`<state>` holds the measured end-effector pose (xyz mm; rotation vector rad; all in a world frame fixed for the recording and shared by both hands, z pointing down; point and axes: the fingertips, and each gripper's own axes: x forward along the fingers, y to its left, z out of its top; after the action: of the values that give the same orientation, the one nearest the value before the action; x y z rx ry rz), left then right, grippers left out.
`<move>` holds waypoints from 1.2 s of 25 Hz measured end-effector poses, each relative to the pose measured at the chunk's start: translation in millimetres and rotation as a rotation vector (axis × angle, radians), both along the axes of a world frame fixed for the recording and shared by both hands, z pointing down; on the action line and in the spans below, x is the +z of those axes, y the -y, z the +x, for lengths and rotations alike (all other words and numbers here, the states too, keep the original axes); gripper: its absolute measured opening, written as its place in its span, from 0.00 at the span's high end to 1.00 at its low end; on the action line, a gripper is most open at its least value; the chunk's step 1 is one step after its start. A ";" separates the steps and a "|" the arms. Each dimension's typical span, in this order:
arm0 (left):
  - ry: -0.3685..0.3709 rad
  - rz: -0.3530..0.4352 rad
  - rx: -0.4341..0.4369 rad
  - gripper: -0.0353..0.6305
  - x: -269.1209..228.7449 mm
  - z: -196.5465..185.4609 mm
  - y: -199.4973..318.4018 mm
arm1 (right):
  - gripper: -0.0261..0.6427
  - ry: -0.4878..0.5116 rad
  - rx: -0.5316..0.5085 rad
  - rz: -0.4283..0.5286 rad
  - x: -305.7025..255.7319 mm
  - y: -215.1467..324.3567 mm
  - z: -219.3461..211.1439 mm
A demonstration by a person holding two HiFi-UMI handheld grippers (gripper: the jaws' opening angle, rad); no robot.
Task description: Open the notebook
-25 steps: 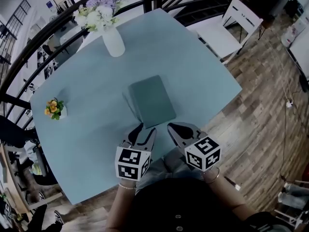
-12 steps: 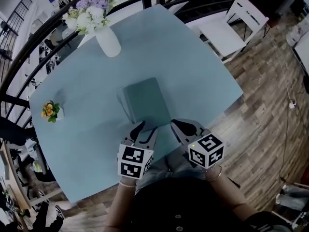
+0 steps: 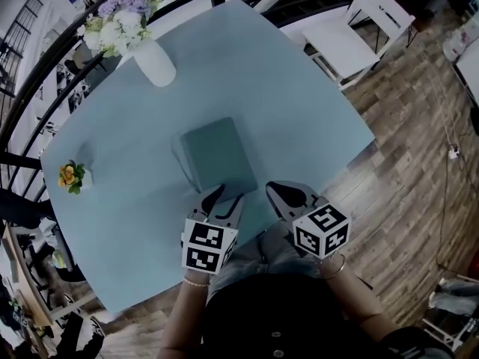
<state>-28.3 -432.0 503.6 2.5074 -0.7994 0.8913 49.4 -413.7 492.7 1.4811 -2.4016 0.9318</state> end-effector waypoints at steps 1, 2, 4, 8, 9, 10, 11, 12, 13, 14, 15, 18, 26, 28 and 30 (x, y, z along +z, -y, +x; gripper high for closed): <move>0.001 -0.003 0.007 0.67 1.3 2.0 -0.5 | 0.95 0.000 0.000 -0.006 2.7 -1.3 1.6; 0.001 -0.006 0.015 0.67 2.5 4.3 -1.3 | 0.95 0.001 -0.001 -0.014 5.4 -2.8 3.0; 0.007 -0.009 0.033 0.67 4.9 8.5 -3.0 | 0.95 0.006 -0.001 -0.025 9.4 -6.3 5.1; 0.056 0.017 0.083 0.67 10.5 14.7 -2.3 | 0.95 0.019 0.008 -0.038 15.1 -10.3 8.3; 0.072 0.023 0.099 0.67 12.3 16.4 -2.5 | 0.95 0.022 0.011 -0.041 16.4 -11.1 9.1; 0.089 0.029 0.117 0.67 14.4 18.1 -3.2 | 0.95 0.024 0.014 -0.044 17.6 -12.0 10.1; 0.107 0.034 0.134 0.67 16.6 19.7 -3.9 | 0.95 0.025 0.019 -0.047 18.8 -12.8 11.3; 0.122 0.041 0.150 0.67 19.0 21.4 -4.3 | 0.95 0.027 0.024 -0.049 20.2 -13.5 12.8; 0.135 0.045 0.163 0.67 21.3 23.2 -4.4 | 0.95 0.029 0.029 -0.051 21.8 -14.1 14.5; 0.147 0.047 0.173 0.67 23.8 25.4 -4.6 | 0.95 0.031 0.034 -0.054 23.7 -14.6 16.4; 0.159 0.047 0.182 0.67 26.6 27.8 -5.0 | 0.95 0.034 0.040 -0.057 25.6 -15.1 18.5; 0.196 0.044 0.214 0.67 36.1 35.8 -9.0 | 0.95 0.045 0.056 -0.068 31.4 -18.3 24.4; 0.281 0.057 0.252 0.67 57.1 51.3 -9.8 | 0.95 0.068 0.095 -0.094 47.4 -25.4 40.3; 0.304 0.060 0.257 0.67 61.8 54.0 -9.0 | 0.95 0.075 0.104 -0.101 51.3 -28.5 42.9; 0.321 0.060 0.259 0.67 66.1 57.8 -8.1 | 0.95 0.083 0.113 -0.110 55.3 -31.9 45.2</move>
<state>29.5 -423.8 569.7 2.5964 -0.6061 1.4037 94.5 -381.7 547.9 1.5809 -2.3009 1.1521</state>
